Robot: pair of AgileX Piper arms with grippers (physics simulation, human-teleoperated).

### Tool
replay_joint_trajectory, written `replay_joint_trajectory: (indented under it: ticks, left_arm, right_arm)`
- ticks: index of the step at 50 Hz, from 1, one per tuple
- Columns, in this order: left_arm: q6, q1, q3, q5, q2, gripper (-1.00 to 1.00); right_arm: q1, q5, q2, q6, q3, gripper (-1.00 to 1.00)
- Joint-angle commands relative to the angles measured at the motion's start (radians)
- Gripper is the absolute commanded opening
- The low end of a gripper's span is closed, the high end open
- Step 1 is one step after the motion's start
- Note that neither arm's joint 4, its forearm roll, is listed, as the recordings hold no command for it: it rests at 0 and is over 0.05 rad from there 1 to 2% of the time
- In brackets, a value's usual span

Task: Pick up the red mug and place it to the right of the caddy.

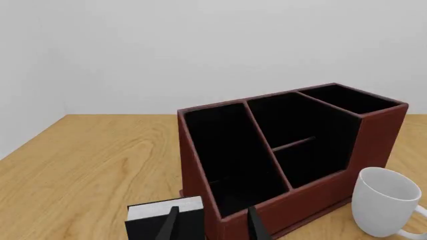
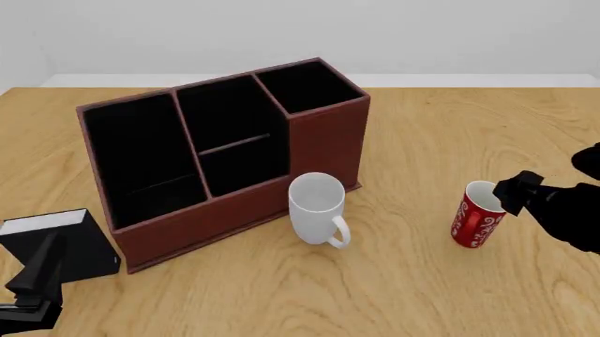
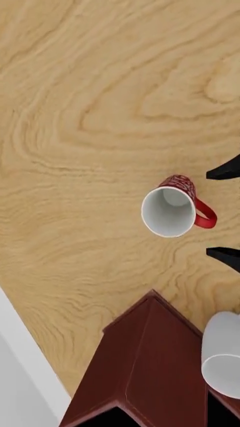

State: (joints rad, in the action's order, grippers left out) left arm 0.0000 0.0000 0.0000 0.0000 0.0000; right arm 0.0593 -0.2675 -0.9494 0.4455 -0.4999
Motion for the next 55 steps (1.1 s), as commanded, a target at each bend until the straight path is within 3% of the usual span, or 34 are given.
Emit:
replay_joint_trajectory:
  ticks: [1, 26, 55]
  left_arm:
    - [0.000, 0.000, 0.000, 0.000, 0.000, 1.00]
    - [0.000, 0.000, 0.000, 0.000, 0.000, 1.00]
    - [0.000, 0.000, 0.000, 0.000, 0.000, 1.00]
  right_arm:
    - [-0.026, 0.028, -0.051, 0.023, 0.000, 1.00]
    - [-0.032, 0.098, -0.129, 0.060, 0.021, 1.00]
    - [-0.020, 0.149, -0.204, 0.066, 0.041, 1.00]
